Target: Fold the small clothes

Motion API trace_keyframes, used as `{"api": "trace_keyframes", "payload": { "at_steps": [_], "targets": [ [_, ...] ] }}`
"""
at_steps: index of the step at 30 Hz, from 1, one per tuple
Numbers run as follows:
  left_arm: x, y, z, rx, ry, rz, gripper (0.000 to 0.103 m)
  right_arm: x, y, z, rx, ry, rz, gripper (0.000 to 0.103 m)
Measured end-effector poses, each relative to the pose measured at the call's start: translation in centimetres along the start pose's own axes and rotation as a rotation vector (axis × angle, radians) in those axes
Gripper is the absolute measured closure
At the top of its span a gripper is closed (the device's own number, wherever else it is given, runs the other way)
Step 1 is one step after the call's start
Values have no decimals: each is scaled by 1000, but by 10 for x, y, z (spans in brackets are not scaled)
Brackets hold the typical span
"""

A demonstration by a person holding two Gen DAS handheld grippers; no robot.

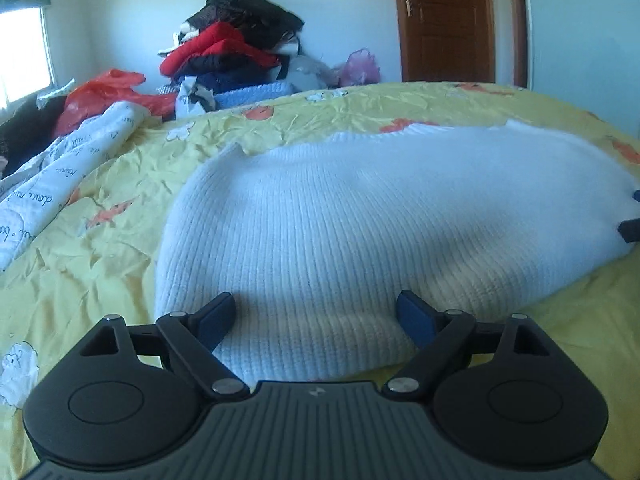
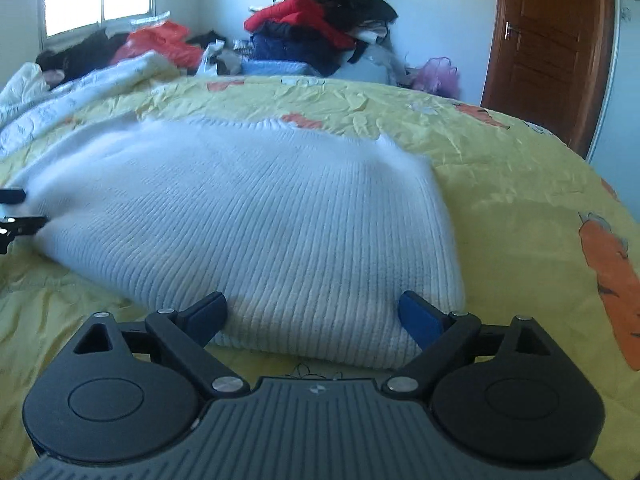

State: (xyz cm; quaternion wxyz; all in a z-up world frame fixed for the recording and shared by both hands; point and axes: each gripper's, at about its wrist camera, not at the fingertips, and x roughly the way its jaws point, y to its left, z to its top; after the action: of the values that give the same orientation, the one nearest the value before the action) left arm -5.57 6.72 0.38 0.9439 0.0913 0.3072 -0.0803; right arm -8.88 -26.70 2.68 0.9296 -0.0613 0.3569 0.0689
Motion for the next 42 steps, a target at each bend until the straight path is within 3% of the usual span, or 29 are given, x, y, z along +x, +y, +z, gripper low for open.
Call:
{"api": "trace_keyframes", "payload": {
  "at_steps": [3, 5, 7, 11, 12, 17, 18, 19, 20, 21, 22, 23, 24, 28, 32, 35, 38, 40, 41, 42],
  "targets": [
    [-15, 8, 9, -67, -5, -13, 15, -12, -7, 11, 83, 0, 12, 15],
    [-32, 21, 8, -172, -40, -31, 14, -29, -24, 10, 208, -22, 65, 14],
    [-41, 39, 1, -334, -25, -80, 14, -43, -40, 1, 333, -12, 112, 14],
    [-30, 80, -32, -780, 103, -240, 15, -42, -69, -24, 566, 81, 170, 15],
    [-28, 86, -38, -850, 82, -265, 15, -39, -73, -29, 607, 89, 177, 16],
    [-5, 100, -31, -1013, 68, -297, 16, -20, -80, -33, 748, 36, 218, 14],
    [1, 102, -29, -1049, 63, -295, 19, -15, -81, -30, 774, 22, 220, 13],
    [4, 104, -27, -1072, 67, -286, 34, -11, -84, -28, 805, 11, 219, 13],
    [9, 106, -25, -1091, 83, -263, 45, -6, -88, -28, 850, -9, 223, 18],
    [12, 107, -26, -1092, 97, -238, 69, -3, -90, -28, 883, -29, 223, 27],
    [16, 108, -26, -1089, 113, -218, 76, -1, -92, -29, 907, -39, 214, 36],
    [17, 109, -27, -1098, 113, -231, 77, 2, -92, -30, 918, -31, 188, 66],
    [16, 110, -27, -1100, 113, -237, 81, 5, -94, -31, 920, -14, 173, 73],
    [-15, 112, -15, -1013, 46, -261, 90, -19, -94, -32, 936, -66, 256, 80],
    [-29, 115, -14, -915, 62, -254, 90, -40, -93, -35, 889, -49, 294, 81],
    [-14, 117, -33, -940, 123, -251, 87, -25, -99, -55, 927, 21, 265, 75],
    [-14, 115, -37, -965, 125, -236, 69, -28, -97, -58, 937, 3, 237, 52],
    [-17, 116, -38, -975, 107, -217, 35, -41, -91, -45, 829, -50, 151, 34],
    [-18, 117, -40, -993, 85, -220, 28, -48, -89, -38, 777, -90, 101, 28],
    [-23, 117, -43, -1016, 72, -204, 25, -55, -87, -32, 728, -130, 58, 28]
  ]
}}
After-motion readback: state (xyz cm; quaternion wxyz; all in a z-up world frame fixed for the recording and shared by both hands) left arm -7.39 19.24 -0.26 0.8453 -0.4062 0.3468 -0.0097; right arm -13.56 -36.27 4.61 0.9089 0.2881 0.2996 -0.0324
